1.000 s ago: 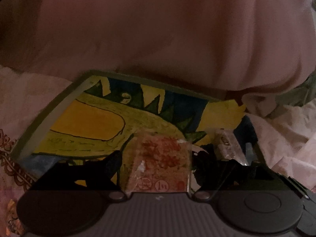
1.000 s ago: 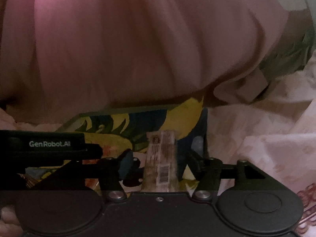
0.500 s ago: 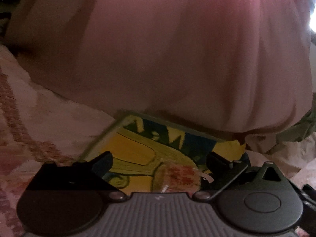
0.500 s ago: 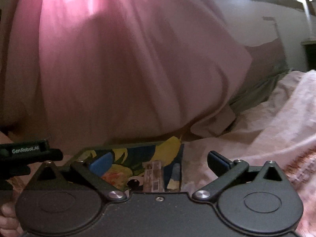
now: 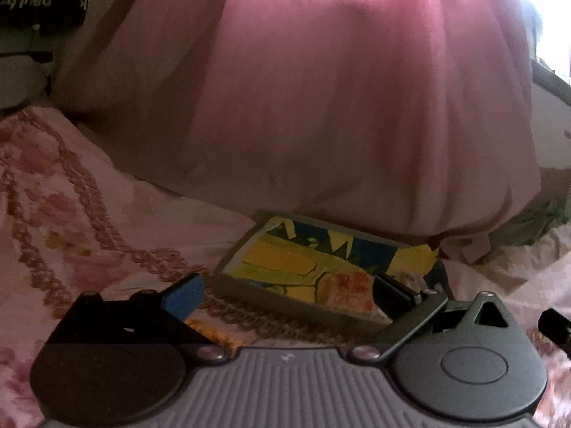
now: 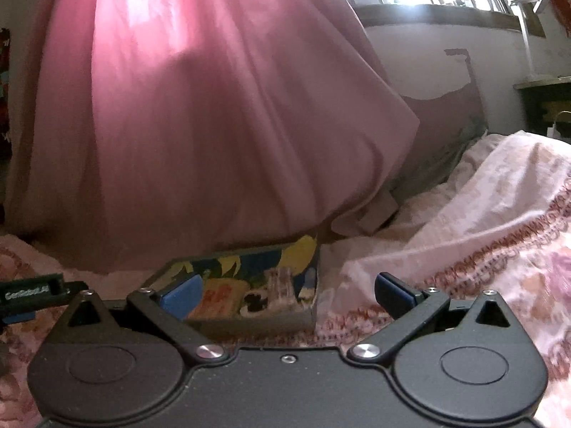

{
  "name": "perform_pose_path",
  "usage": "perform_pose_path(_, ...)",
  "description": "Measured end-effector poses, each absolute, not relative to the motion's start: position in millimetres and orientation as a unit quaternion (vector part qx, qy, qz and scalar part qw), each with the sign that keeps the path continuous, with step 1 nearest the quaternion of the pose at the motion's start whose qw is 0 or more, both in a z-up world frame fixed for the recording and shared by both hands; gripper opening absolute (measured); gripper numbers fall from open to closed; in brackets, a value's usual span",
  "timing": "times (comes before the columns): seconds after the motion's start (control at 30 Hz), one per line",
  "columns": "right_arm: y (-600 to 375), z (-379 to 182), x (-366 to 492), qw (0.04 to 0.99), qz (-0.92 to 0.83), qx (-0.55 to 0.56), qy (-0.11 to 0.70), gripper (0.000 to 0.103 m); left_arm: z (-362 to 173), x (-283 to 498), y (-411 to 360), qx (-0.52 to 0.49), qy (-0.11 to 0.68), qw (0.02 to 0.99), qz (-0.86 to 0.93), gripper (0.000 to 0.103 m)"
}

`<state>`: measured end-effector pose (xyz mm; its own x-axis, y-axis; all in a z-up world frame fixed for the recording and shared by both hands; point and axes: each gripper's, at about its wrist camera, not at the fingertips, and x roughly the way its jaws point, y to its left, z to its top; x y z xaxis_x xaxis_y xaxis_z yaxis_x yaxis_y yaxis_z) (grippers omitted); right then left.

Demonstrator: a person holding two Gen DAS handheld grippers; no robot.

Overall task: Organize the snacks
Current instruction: 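Withdraw both tools from the box back over the remaining snacks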

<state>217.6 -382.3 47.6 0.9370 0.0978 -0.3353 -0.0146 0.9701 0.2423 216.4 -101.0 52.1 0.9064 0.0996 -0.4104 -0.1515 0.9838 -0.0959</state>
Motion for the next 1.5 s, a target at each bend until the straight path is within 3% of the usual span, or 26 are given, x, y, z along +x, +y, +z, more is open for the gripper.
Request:
perform_pose_path(0.47,-323,43,139,0.967,0.077,0.085,0.228,0.102,28,116,-51,-0.011,0.242,0.965,0.104,0.103)
perform_pose_path(0.7,-274,26,127,0.955,0.144,0.006,0.257,0.102,6,90,-20,0.001,0.291,0.951,0.105,0.103)
perform_pose_path(1.5,-253,-11,156,0.941,0.121,-0.045,0.312,0.102,-34,127,-16,0.001,0.331,0.942,0.044,0.103)
